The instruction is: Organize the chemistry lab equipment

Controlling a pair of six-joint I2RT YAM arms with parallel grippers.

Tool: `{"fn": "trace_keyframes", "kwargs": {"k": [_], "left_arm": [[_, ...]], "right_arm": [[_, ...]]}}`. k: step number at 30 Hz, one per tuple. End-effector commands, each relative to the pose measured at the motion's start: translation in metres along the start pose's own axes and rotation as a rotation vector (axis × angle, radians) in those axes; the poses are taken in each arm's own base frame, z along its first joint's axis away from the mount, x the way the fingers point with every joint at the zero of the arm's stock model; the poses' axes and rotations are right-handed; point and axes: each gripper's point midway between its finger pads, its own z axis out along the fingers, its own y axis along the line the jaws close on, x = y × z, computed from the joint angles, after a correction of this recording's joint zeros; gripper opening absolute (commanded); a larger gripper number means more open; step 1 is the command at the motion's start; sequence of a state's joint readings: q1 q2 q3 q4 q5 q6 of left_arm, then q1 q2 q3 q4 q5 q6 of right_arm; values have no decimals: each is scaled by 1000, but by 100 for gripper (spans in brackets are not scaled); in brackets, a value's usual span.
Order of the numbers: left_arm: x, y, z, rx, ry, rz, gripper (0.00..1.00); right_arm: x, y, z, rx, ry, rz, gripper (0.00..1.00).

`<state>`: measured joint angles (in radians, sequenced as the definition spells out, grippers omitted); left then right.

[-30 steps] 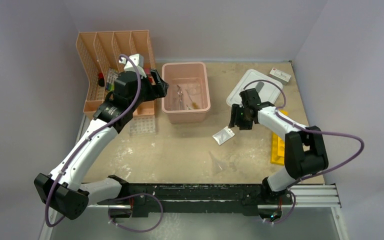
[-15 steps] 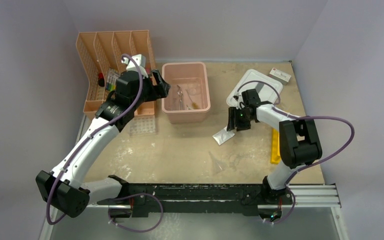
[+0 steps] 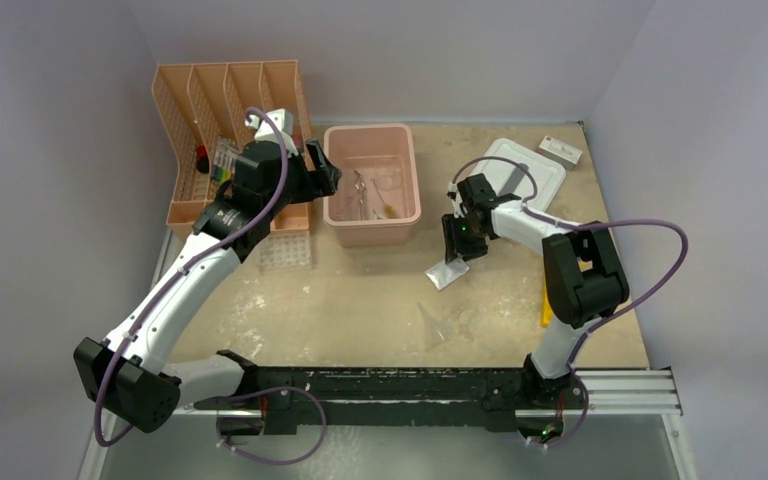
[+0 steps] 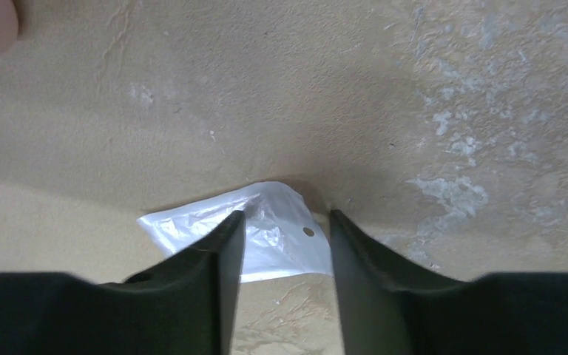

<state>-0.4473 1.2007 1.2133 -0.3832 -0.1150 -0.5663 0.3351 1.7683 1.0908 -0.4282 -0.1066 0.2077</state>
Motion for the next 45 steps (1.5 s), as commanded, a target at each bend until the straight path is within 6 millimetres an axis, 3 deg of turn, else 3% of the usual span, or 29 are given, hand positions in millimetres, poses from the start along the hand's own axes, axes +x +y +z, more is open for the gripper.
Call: {"fn": "trace_keyframes", "kwargs": {"k": [1,6,7,12,17,24,30,38,42,45], "left_arm": [[-20,-10,-5,27,-55,-26,75],[-20,-10,-5,28,-55,-26,75],[-21,-11,-7,34,-58,-25,75],[-28,-19,-11,84,-96,-26,75],[-18,-29,-6,148,-55,-26,74],[-7,-67,-4,365,-48,-71,73],[-1,-99,-2,521,-68,3,73],[31,-143,11,703,-9,156,73],[48,-155,22,789,56,228,70],[57,-172,19,871,131,240,69]], "right_arm": [[23,-12,14,91,90,40,39],[21,-24,13,161,59,49,3],[19,-25,10,168,47,50,0],[-1,-24,-12,178,-49,57,0],[-20,-15,-48,146,-142,59,0],[-49,-5,-104,113,-320,13,0],[-68,13,-157,27,-458,-49,0],[-72,35,-209,-78,-546,-109,0],[-69,62,-237,-219,-621,-245,0],[-61,77,-247,-306,-637,-286,0]]}}
